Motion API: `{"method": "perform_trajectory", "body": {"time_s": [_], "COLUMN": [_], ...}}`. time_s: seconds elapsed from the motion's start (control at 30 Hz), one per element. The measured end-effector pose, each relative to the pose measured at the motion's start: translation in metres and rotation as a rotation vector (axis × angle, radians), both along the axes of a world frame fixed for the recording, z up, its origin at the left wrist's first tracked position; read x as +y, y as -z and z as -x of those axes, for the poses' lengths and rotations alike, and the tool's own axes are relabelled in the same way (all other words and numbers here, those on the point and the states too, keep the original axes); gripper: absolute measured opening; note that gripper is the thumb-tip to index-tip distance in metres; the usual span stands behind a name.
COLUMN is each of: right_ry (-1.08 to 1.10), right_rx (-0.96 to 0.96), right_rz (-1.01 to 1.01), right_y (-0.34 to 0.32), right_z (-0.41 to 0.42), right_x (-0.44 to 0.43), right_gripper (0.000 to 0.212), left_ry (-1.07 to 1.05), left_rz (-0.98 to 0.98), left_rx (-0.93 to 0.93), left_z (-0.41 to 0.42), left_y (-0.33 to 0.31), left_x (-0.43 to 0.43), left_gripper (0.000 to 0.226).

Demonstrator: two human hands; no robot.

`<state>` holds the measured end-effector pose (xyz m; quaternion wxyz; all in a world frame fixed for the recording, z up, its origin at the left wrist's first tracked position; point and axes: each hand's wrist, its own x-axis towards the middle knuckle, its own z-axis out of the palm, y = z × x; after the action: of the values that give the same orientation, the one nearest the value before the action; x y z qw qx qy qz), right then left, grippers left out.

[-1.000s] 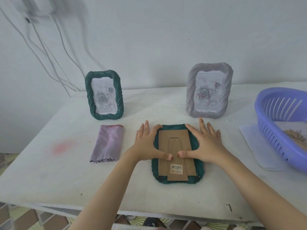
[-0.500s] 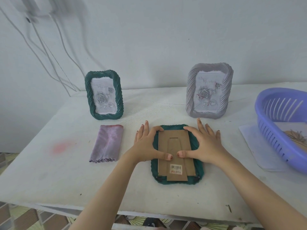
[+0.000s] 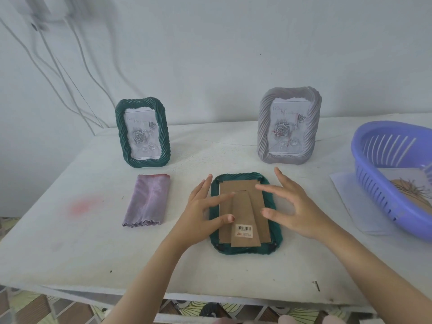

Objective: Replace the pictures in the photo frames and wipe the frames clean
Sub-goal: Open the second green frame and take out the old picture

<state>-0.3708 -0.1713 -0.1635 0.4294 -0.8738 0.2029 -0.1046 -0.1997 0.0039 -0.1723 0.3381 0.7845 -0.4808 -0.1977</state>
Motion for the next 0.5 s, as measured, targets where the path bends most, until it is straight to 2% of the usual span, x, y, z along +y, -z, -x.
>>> {"method": "perform_trajectory", "body": {"time_s": [0.07, 0.2, 0.33, 0.5], "right_ry": [-0.076, -0.155, -0.188, -0.214], "right_rx": [0.034, 0.086, 0.122, 0.162], "right_rz": [0.050, 0.092, 0.098, 0.118], "right_y": [0.003, 0.010, 0.011, 0.005], "right_z": [0.009, 0.022, 0.024, 0.023], "right_x": [0.002, 0.003, 0.003, 0.003], "right_gripper": [0.051, 0.052, 0.060, 0.057], "left_ry": [0.019, 0.084, 0.148, 0.225], "left_rz": [0.002, -0.090, -0.191, -0.302], "left_rx": [0.009, 0.022, -0.058, -0.203], "left_z": [0.002, 0.001, 0.001, -0.001], "left_y": [0.002, 0.004, -0.001, -0.008], "left_x": [0.009, 0.025, 0.030, 0.032], "left_gripper": [0.043, 0.056, 0.061, 0.062]}}
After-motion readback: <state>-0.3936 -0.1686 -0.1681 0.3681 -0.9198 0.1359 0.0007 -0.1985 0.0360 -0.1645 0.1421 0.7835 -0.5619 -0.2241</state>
